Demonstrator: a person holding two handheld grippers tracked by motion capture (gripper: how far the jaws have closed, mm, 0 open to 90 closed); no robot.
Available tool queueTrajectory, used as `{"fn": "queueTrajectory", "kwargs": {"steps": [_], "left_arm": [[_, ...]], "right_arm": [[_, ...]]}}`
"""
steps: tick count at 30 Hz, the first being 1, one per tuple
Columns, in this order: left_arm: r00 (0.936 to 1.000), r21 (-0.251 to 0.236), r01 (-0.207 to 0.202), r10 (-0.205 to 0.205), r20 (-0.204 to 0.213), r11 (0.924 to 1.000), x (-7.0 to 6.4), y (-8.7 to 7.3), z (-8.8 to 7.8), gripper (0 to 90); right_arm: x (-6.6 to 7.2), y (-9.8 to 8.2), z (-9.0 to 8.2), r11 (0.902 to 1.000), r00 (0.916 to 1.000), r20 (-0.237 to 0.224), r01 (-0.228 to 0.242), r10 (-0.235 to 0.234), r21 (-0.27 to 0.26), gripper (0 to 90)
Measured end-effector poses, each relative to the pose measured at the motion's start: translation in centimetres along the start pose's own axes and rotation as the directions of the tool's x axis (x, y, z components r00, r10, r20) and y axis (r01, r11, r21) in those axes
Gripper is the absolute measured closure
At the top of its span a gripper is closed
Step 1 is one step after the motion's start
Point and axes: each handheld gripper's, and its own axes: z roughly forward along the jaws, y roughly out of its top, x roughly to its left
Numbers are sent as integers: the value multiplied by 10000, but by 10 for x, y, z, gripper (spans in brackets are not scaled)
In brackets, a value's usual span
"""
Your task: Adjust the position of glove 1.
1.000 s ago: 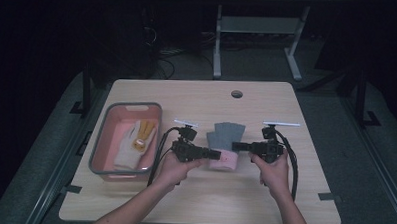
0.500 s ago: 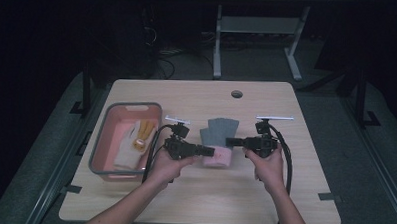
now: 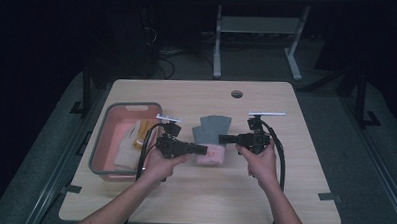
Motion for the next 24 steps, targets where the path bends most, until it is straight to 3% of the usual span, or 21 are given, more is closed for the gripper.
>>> {"fn": "queueTrajectory", "kwargs": {"steps": [24], "left_arm": [[9997,-278,115,-122,-228,9995,7,1,-28,648]], "right_arm": [[20,14,20,9993,9995,-138,301,-298,221,789]]}}
